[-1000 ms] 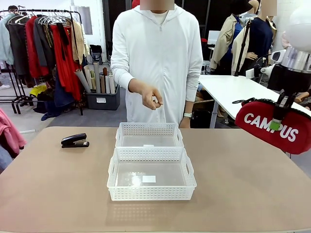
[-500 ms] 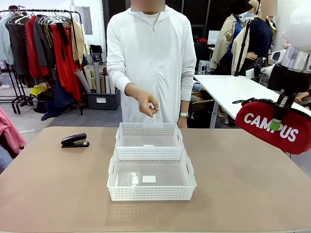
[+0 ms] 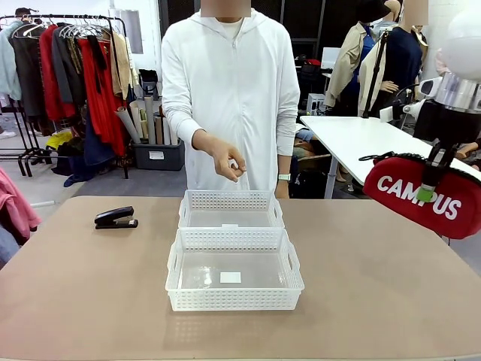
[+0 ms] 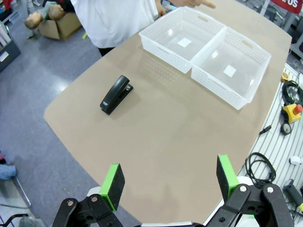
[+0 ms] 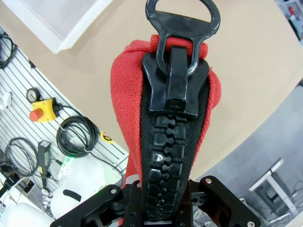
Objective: Distribute items into two baskets.
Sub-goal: Move the picked Pencil pouch towards the Organizing basket indicated by the person, stopping as directed.
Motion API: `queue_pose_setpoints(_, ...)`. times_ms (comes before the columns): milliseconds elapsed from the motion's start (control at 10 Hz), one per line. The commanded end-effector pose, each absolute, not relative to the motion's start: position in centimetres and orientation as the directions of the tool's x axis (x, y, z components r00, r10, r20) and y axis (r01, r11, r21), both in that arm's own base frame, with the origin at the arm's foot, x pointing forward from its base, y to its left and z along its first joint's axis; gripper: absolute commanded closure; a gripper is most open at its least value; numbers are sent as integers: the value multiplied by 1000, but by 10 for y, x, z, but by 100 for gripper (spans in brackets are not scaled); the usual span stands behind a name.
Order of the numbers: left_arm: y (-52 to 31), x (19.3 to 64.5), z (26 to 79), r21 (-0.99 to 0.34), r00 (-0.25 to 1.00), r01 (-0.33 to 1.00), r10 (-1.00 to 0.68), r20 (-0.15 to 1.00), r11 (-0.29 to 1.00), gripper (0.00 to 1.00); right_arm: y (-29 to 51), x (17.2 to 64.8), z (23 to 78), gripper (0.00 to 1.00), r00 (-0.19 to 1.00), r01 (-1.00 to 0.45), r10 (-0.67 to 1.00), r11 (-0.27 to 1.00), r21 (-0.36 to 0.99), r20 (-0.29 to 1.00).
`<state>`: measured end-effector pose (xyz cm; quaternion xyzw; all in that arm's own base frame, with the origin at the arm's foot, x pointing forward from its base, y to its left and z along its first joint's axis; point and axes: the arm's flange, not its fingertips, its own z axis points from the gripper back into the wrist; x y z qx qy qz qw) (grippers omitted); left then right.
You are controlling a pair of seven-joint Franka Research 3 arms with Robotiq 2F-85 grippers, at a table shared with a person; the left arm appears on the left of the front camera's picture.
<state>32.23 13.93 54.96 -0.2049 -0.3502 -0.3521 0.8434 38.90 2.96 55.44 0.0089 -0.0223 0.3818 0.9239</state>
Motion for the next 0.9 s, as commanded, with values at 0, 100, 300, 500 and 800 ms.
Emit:
queue_pose_setpoints(0, 140, 322, 550, -98, 495, 745, -449, 744, 660, 0, 40, 386, 552, 100, 684, -727, 729, 685, -44, 41)
queue_pose_setpoints(100, 140, 322, 550, -98, 495, 745, -449, 744, 660, 0, 48, 382, 550, 100, 659, -749, 751, 660, -61, 39)
queue_pose_setpoints(300, 140, 322, 550, -98, 495, 745, -449, 744, 660, 0, 62, 371, 544, 100, 559, -824, 828, 561, -79, 42)
queue_pose_setpoints(500, 140, 322, 550, -98, 495, 745, -449, 744, 660, 0, 81, 363, 536, 100, 441, -893, 897, 443, -84, 34)
queue_pose_setpoints(800, 140, 322, 550, -98, 495, 745, -449, 744, 660, 0, 100, 346, 528, 100, 210, -973, 975, 217, -85, 78)
